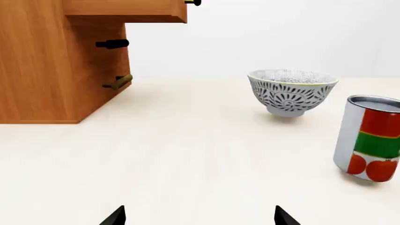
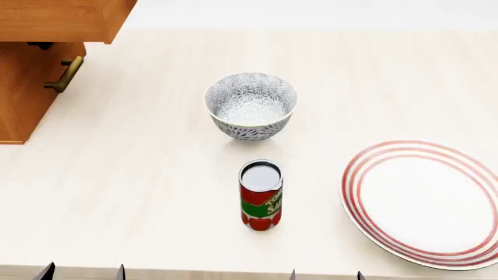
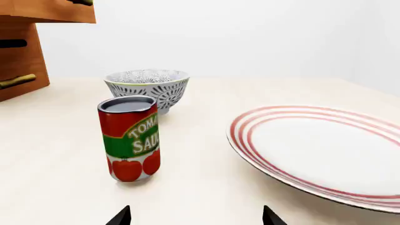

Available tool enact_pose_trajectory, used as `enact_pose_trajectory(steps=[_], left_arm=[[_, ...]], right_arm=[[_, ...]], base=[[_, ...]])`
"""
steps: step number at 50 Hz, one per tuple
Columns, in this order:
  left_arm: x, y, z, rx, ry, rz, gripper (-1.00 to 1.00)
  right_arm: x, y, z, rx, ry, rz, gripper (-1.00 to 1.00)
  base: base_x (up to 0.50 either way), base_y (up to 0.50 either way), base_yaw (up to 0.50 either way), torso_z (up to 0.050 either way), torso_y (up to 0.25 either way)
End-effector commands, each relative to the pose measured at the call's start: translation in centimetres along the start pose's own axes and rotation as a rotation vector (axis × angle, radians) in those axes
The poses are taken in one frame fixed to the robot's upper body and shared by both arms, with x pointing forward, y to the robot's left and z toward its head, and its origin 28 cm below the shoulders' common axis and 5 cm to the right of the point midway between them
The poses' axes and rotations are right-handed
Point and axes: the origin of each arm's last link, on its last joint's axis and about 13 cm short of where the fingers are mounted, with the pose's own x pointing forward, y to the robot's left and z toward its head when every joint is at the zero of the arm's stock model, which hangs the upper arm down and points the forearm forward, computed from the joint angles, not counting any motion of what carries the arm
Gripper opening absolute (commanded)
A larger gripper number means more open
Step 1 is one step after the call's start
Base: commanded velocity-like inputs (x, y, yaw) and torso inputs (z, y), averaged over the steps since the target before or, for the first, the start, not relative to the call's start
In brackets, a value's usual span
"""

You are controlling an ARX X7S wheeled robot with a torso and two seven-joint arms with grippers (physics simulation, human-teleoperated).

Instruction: Put the ketchup in the top drawer of the cabinet.

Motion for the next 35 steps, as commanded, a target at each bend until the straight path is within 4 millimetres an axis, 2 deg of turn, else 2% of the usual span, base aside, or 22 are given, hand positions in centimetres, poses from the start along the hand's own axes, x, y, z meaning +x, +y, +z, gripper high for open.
enact_pose_trajectory(steps=[1, 7, 16, 23, 28, 35], left_arm=[[0.0, 0.0, 0.2, 0.0, 0.0, 0.0, 1.0], [-0.5, -0.1, 1.4, 0.014, -0.021, -0.006, 1.0], [-0.5, -0.3, 5.0, 0.009, -0.09, -0.01, 1.0], [-1.4, -0.3, 8.2, 0.014, -0.171, -0.001, 1.0], [-2.7, -0.1, 11.1, -0.018, -0.264, 0.001, 1.0], [-4.0, -0.2, 12.3, -0.009, -0.317, 0.008, 1.0]], right_arm=[[0.0, 0.0, 0.1, 0.0, 0.0, 0.0, 1.0], [0.0, 0.0, 1.8, -0.018, -0.03, -0.009, 1.0], [0.1, -0.5, 5.0, -0.036, -0.084, -0.029, 1.0], [-0.6, -0.5, 8.8, -0.047, -0.18, -0.03, 1.0], [-2.0, -0.3, 11.6, -0.061, -0.256, -0.024, 1.0], [-3.0, 0.0, 12.1, -0.061, -0.301, -0.009, 1.0]], base=[[0.0, 0.0, 0.0, 0.0, 0.0], [0.0, 0.0, 0.0, 0.0, 0.0], [0.0, 0.0, 0.0, 0.0, 0.0], [0.0, 0.0, 0.0, 0.0, 0.0], [0.0, 0.0, 0.0, 0.0, 0.0], [0.14, 0.0, 0.0, 0.0, 0.0]])
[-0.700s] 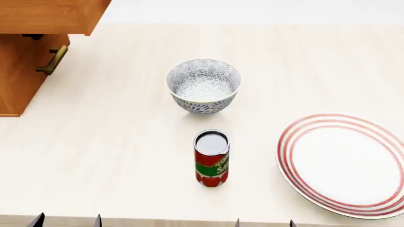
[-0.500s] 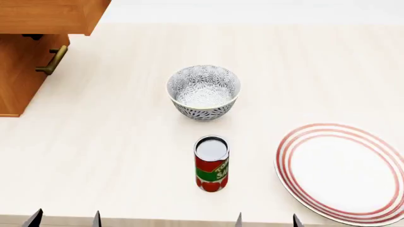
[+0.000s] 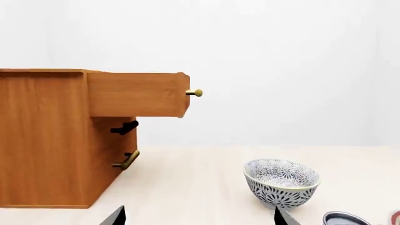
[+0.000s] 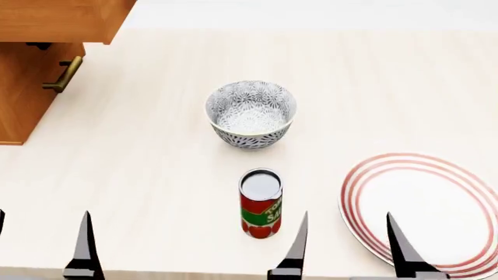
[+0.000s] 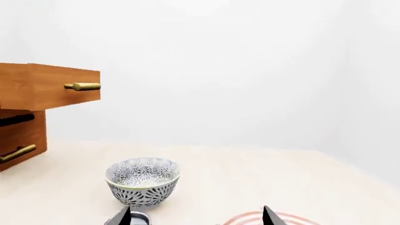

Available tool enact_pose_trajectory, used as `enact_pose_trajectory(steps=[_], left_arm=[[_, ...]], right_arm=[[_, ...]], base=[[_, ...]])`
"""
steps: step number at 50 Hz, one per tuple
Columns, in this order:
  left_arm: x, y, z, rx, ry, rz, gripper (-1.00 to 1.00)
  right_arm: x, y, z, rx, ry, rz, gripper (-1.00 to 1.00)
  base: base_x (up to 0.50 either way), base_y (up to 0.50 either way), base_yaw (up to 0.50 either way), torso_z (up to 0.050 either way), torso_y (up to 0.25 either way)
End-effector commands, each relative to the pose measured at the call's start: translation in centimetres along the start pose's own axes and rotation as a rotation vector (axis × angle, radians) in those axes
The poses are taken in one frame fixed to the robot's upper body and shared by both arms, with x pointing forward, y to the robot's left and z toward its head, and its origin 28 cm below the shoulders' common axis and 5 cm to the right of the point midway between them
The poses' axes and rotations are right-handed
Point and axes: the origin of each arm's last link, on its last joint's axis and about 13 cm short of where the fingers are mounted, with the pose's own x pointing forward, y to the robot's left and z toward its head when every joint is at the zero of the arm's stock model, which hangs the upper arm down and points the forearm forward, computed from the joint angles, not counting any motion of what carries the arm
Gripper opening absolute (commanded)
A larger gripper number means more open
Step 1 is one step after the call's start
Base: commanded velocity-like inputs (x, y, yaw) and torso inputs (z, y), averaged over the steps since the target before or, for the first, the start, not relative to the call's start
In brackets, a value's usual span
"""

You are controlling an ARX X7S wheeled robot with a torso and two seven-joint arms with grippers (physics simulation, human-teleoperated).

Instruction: Put the ketchup in the top drawer of the cabinet.

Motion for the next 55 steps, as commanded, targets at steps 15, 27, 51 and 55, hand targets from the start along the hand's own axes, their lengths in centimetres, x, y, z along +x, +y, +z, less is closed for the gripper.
enact_pose_trajectory(steps=[15, 27, 51, 55], left_arm=[[-1.34, -0.08, 3.3, -0.005, -0.099, 0.005, 1.0], [-1.25, -0.09, 3.42, -0.007, -0.1, 0.01, 1.0], [-1.37, 0.04, 3.18, -0.006, -0.096, 0.012, 1.0], [-1.41, 0.04, 3.11, -0.007, -0.095, 0.012, 1.0]], right_arm=[[-1.1, 0.07, 3.07, -0.01, -0.089, 0.009, 1.0], [-1.06, 0.0, 2.93, -0.008, -0.08, 0.005, 1.0], [-1.48, -0.15, 3.11, 0.007, -0.09, 0.024, 1.0], [-1.47, -0.18, 3.01, 0.007, -0.088, 0.023, 1.0]], base=[[0.5, 0.0, 0.0, 0.0, 0.0], [0.5, 0.0, 0.0, 0.0, 0.0], [0.15, 0.23, 0.0, 0.0, 0.001], [0.02, 0.5, 0.0, 0.0, 0.0]])
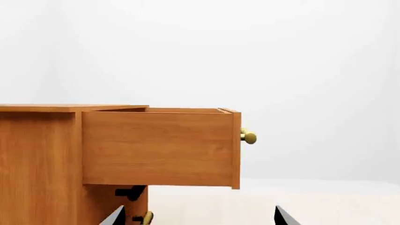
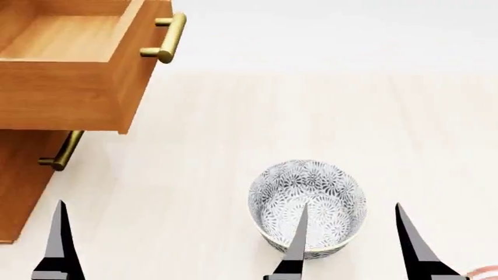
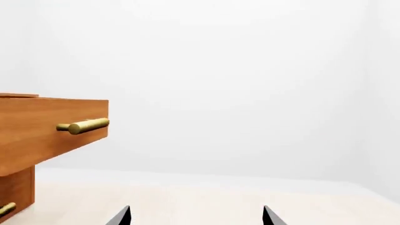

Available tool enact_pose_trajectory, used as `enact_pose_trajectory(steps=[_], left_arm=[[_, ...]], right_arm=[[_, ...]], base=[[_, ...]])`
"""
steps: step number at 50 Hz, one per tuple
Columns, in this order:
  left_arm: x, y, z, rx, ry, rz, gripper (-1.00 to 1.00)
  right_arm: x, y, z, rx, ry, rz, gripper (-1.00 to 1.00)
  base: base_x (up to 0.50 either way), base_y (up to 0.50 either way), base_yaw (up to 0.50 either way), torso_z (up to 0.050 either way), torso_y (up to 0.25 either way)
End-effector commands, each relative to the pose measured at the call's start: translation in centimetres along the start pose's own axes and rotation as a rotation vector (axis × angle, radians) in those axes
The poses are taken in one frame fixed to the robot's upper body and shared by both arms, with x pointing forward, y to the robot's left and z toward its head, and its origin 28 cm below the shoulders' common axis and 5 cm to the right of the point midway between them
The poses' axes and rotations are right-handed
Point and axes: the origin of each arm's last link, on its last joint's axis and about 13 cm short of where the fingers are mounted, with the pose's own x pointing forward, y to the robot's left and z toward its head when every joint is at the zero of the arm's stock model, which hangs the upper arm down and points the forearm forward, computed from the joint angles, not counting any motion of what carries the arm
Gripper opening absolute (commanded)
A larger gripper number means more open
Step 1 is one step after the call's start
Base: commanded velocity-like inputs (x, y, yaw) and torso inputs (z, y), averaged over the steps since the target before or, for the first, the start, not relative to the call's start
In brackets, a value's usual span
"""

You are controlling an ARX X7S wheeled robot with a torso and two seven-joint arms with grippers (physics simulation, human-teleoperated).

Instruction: Put the ketchup in the top drawer of the cabinet.

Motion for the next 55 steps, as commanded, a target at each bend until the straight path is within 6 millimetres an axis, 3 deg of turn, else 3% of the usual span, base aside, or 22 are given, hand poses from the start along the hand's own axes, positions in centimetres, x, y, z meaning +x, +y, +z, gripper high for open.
enact_pose_trajectory(steps=[1, 29, 39, 43, 55], left_arm=[[-0.1, 0.0, -0.1, 0.0, 0.001, 0.001, 1.0], [0.0, 0.1, -0.3, 0.01, 0.003, 0.009, 1.0], [0.1, 0.0, -0.3, 0.007, 0.006, 0.007, 1.0], [0.2, 0.0, -0.4, 0.006, 0.01, 0.008, 1.0], [0.3, -0.1, -0.5, 0.006, 0.012, 0.007, 1.0]], right_arm=[[-0.1, 0.0, 0.0, 0.003, 0.0, 0.004, 1.0], [-0.2, -0.2, -0.2, 0.01, 0.002, 0.002, 1.0], [-0.3, -0.6, 0.1, 0.03, -0.013, 0.002, 1.0], [-1.1, -1.5, 0.5, -0.009, -0.023, 0.014, 1.0], [-5.9, -5.7, -0.4, -0.088, 0.042, -0.016, 1.0]], base=[[0.02, 0.5, 0.0, 0.0, 0.0], [0.02, 0.5, 0.0, 0.0, 0.0], [0.0, 0.04, 0.0, 0.0, 0.0], [0.0, 0.0, 0.0, 0.0, 0.0], [0.0, 0.0, 0.0, 0.0, 0.0]])
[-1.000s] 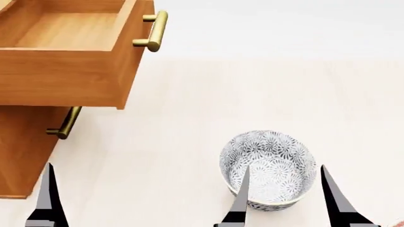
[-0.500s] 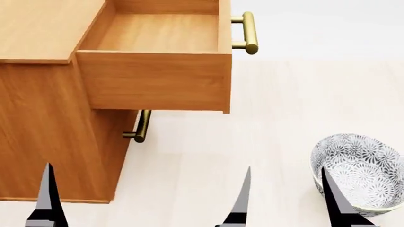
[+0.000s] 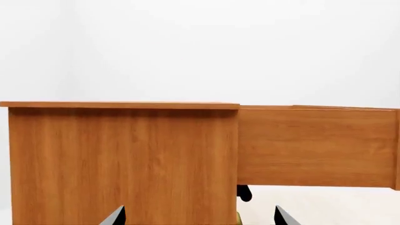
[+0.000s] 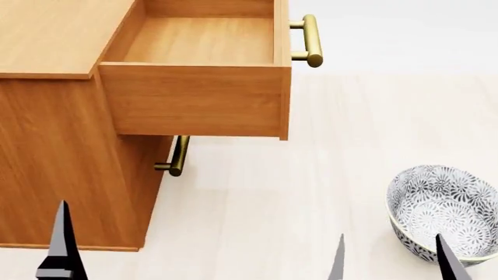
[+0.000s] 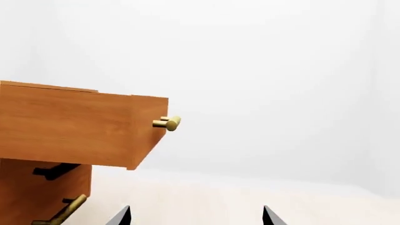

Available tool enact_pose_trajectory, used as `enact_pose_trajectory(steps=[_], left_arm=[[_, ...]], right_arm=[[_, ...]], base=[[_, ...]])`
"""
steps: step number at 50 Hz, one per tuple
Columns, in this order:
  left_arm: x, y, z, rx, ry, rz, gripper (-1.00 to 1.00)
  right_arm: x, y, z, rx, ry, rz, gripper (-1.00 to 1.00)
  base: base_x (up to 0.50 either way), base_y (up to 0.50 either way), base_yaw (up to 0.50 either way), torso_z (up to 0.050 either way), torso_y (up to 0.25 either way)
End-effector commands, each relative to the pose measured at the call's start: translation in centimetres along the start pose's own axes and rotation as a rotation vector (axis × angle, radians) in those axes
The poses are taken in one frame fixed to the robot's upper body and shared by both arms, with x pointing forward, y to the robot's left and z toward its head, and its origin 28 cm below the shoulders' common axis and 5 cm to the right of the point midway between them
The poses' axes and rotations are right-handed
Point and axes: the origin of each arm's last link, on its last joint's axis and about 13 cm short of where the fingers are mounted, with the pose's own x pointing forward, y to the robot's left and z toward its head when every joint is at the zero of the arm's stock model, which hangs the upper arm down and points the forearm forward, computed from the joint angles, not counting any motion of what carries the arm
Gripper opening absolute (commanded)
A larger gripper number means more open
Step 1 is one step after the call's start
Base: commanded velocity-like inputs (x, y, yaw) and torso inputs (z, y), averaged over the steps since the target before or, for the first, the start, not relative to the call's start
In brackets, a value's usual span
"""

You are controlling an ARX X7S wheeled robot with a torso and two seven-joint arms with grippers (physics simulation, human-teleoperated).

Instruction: Put the ketchup in the top drawer of the cabinet.

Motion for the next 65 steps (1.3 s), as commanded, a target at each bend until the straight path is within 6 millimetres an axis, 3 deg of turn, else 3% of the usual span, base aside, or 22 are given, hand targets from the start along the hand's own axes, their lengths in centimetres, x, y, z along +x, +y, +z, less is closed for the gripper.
enact_pose_trajectory(steps=[1, 13, 23, 35, 65], left_arm=[[0.1, -0.1, -0.2, -0.001, 0.003, 0.0, 1.0], [0.0, -0.3, -0.4, -0.004, 0.006, -0.001, 1.0], [0.0, -0.4, -0.3, -0.002, 0.004, -0.001, 1.0], [0.1, -0.5, -0.4, -0.003, 0.007, 0.0, 1.0], [0.1, -0.7, -0.3, -0.005, 0.007, 0.001, 1.0]], right_arm=[[-3.8, -3.3, -0.2, -0.053, 0.045, -0.019, 1.0], [-7.8, -7.5, 0.0, -0.094, 0.111, -0.186, 1.0], [-9.0, -9.5, 0.0, -0.098, 0.141, -0.169, 1.0], [-10.6, -12.0, -1.5, -0.059, 0.202, -0.179, 1.0], [-15.4, -12.6, -2.9, -0.03, 0.208, -0.102, 1.0]], base=[[0.0, 0.0, 0.0, 0.0, 0.0], [0.0, 0.0, 0.0, 0.0, 0.0], [0.0, 0.0, 0.0, 0.0, 0.0], [0.0, 0.0, 0.0, 0.0, 0.0], [0.0, 0.0, 0.0, 0.0, 0.0]])
